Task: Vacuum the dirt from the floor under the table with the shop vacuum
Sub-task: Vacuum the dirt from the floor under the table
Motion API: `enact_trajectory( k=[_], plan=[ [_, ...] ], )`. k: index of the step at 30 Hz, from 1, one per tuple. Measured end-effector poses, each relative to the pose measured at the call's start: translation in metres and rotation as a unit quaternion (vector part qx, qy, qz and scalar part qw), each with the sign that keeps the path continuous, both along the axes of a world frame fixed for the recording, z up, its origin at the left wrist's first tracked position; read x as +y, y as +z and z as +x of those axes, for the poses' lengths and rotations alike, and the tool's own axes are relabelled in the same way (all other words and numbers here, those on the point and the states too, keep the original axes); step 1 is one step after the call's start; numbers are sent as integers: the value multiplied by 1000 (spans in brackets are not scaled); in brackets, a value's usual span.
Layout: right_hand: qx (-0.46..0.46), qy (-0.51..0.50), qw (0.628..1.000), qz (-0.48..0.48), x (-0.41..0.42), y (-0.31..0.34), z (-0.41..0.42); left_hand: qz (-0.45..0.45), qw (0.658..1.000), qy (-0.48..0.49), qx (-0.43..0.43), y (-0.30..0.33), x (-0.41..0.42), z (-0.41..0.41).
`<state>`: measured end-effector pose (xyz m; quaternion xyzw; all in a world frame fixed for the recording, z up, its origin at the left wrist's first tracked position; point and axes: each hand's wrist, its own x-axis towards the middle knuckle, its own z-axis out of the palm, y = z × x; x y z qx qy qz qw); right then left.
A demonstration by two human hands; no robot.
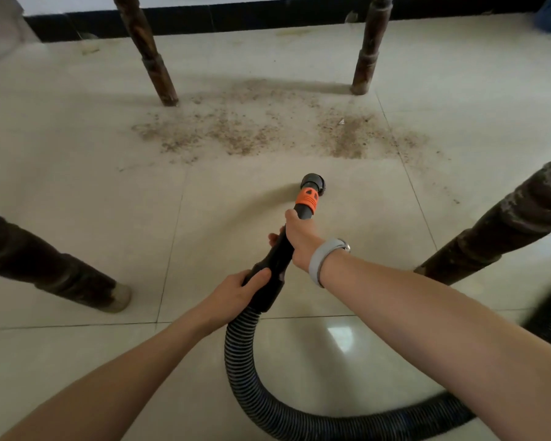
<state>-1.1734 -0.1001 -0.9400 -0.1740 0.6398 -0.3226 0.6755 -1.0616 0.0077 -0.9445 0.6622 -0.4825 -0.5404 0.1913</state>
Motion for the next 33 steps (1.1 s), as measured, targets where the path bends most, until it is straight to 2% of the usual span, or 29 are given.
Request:
enact_trajectory(
  k=[7, 13, 16, 21, 24, 28, 31, 33],
  plan=[
    [101, 19, 995, 10, 52, -30, -8, 23, 993, -114, -13, -8, 26, 26],
    [79, 9, 996, 33, 78, -32, -21, 62, 986, -151, 34, -7, 34, 21],
    [56, 0, 998, 23, 71, -23, -31, 54, 989, -134, 36, -6, 33, 15],
    [97, -7, 995, 4, 56, -12, -36, 32, 991, -132, 6, -6, 16, 7],
    [101, 32, 994, 26, 64, -18, -33, 72, 987, -145, 6, -6, 20, 5],
    [118, 91, 989, 10, 57, -23, -15, 121, 987, -90, 53, 0, 30, 14],
    [89, 140, 986, 0, 42, -13, 15, 121, 991, -30, 52, 7, 30, 30],
    [37, 133, 990, 10, 39, -4, 39, 126, 991, -9, 37, 14, 28, 44]
  ],
)
